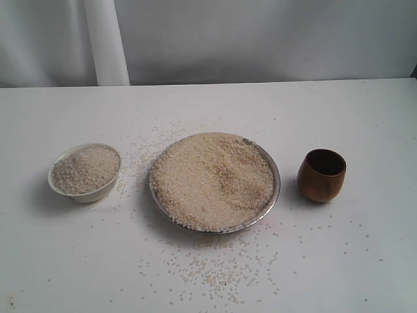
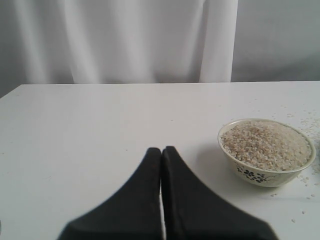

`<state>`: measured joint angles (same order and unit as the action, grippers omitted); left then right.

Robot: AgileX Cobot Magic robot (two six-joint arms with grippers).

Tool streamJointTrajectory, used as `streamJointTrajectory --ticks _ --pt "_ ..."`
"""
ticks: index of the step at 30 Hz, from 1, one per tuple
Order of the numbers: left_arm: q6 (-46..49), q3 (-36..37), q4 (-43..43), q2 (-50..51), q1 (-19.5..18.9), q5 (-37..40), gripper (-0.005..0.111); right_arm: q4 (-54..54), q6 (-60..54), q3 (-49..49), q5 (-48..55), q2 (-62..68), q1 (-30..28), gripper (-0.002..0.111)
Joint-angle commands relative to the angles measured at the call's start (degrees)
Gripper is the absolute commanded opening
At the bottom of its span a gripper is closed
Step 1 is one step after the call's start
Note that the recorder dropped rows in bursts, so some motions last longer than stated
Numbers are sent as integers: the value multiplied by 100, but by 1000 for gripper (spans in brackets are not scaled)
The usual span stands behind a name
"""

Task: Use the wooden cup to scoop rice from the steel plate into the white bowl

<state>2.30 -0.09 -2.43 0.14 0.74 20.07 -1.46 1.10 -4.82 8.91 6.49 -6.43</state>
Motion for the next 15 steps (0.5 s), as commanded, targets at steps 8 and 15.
streamJointTrajectory --ticks 8,15 --pt "-22 9 2 -14 15 -33 0 105 -65 482 171 -557 -44 0" --pt "-22 9 2 -14 15 -33 0 105 -65 482 722 -649 -44 0"
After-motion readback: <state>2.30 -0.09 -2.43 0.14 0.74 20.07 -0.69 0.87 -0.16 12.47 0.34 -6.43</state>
